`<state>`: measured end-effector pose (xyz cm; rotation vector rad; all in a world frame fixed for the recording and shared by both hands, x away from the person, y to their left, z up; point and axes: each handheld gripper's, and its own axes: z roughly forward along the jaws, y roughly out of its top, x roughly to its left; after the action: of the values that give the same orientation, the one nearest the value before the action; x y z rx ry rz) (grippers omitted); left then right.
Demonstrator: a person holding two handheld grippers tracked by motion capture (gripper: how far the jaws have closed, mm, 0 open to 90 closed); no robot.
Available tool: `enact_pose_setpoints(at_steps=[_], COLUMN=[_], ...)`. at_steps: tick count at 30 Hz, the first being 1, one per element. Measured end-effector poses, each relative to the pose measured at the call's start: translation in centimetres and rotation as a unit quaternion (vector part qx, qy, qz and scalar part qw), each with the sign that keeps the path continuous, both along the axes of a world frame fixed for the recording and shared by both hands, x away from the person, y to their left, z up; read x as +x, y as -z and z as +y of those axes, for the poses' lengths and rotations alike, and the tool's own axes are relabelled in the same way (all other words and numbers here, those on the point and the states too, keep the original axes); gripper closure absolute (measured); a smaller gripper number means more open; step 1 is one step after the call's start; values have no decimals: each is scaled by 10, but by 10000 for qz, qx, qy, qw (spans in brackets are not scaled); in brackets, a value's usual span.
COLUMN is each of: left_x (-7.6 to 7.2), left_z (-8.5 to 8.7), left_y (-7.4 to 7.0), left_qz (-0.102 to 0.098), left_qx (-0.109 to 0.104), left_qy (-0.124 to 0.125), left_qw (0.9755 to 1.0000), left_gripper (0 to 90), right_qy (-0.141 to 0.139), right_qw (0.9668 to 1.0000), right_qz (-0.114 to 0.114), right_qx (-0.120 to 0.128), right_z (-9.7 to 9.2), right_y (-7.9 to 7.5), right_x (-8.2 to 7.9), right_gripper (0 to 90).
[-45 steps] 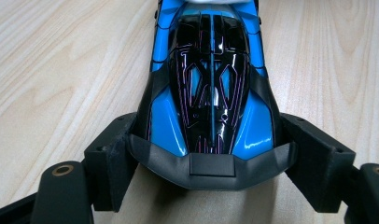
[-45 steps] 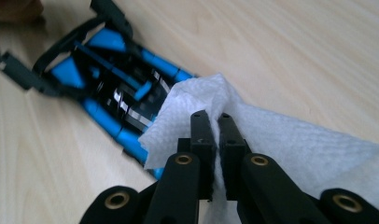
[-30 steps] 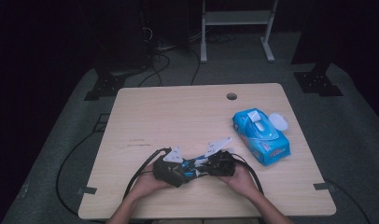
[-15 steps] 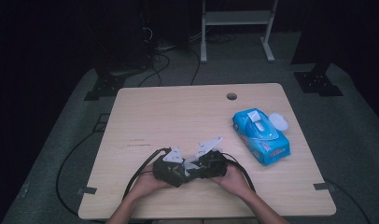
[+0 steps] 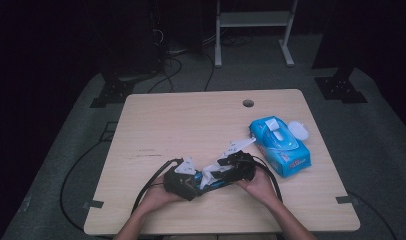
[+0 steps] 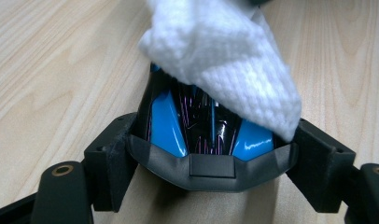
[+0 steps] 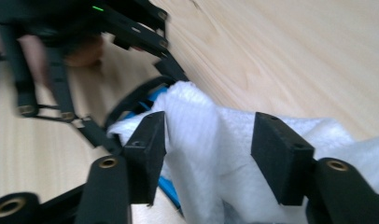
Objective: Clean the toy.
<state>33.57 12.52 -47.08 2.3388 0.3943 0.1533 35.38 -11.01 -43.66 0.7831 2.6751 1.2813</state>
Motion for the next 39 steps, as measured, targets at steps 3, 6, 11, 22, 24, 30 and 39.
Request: enact_pose_setpoints(at_steps=[3,6,11,22,24,30,39], left_x=[0,0,0,1,1,1,1], left_z=[-1,-1,0,-1,-1,0,1], left_y=[0,0,0,-1,0,0,-1], left_qz=[-3,-7,6,-8,5,13,65], left_qx=[5,11,29,55,28,0,23], left_qy=[8,19,20,48,32,23,-4], left_qw=[10000,10000,10000,10000,10000,10000,10000], left_gripper=[238,238,238,239,238,239,237], right_qy=[9,50,63,181,11,-26,261], right_qw=[9993,9986,9986,9983,9982,9995,9993], right_qz=[343,492,469,504,491,292,265], right_qx=[164,199,230,239,350,149,-16], right_z=[5,13,22,4,13,13,-38], right_y=[10,14,18,14,14,12,8], right_x=[8,11,12,16,12,10,6], right_gripper=[436,489,690,839,840,844,846])
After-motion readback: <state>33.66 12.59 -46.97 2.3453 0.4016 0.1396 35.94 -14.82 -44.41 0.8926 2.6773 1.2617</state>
